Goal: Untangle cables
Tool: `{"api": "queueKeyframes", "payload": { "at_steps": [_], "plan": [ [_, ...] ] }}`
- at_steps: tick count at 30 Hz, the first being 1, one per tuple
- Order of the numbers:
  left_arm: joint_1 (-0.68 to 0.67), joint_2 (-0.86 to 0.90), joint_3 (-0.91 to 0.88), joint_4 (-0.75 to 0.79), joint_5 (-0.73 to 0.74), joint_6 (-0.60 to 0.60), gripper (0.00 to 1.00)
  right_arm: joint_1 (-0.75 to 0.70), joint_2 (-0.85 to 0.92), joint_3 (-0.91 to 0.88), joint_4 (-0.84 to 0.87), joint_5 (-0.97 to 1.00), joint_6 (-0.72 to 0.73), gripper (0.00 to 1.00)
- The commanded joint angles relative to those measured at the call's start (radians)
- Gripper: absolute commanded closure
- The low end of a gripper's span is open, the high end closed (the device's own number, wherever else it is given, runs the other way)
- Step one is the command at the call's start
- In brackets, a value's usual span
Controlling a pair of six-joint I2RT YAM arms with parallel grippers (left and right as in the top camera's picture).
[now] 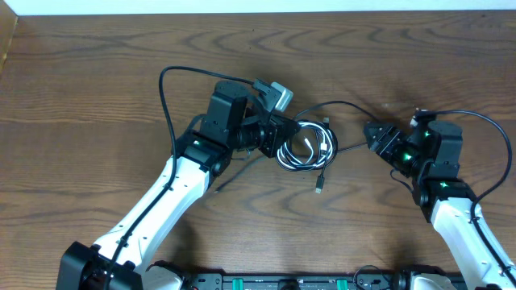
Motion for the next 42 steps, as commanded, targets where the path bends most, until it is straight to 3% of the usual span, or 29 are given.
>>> {"api": "queueKeyframes", "payload": {
  "at_steps": [1,8,11,21,26,30,33,34,36,39,42],
  "plan": [
    [0.009,-0.019,0.001,0.01,-0.024,-0.151,0.92,0.006,0.004,0.001,-0.021,-0.159,-0.002,0.31],
    [0.009,-0.019,0.001,0.012,-0.138,-0.441,0.92,0.015,0.004,0.001,-0.024,-0.366,-0.002,0.28],
    [0.009,-0.019,0.001,0.025,-0.138,-0.507,0.92,0.028,0.004,0.001,-0.023,-0.421,0.002,0.27],
    [0.008,-0.019,0.001,0.028,-0.137,-0.523,0.92,0.115,0.004,0.001,0.072,-0.459,0.003,0.21],
    [0.008,-0.019,0.001,0.032,-0.094,-0.523,0.92,0.193,0.004,0.001,0.16,-0.37,0.04,0.23],
    [0.009,-0.019,0.001,0.056,-0.041,-0.523,0.92,0.25,0.005,0.001,0.16,-0.286,0.039,0.43],
    [0.009,-0.019,0.001,0.067,-0.026,-0.527,0.92,0.279,0.004,0.001,0.16,-0.252,0.039,0.74],
    [0.009,-0.019,0.001,0.065,-0.029,-0.522,0.84,0.285,0.004,0.001,0.161,-0.238,0.039,0.96],
    [0.009,-0.019,0.001,0.06,-0.034,-0.487,0.49,0.282,0.004,0.001,0.16,-0.218,0.039,0.99],
    [0.009,-0.019,0.001,0.017,-0.103,-0.446,0.22,0.272,0.004,0.001,0.166,-0.203,0.039,0.99],
    [0.009,-0.019,0.001,-0.05,-0.206,-0.446,0.19,0.258,0.004,0.001,0.171,-0.202,0.039,0.99]
  ]
}}
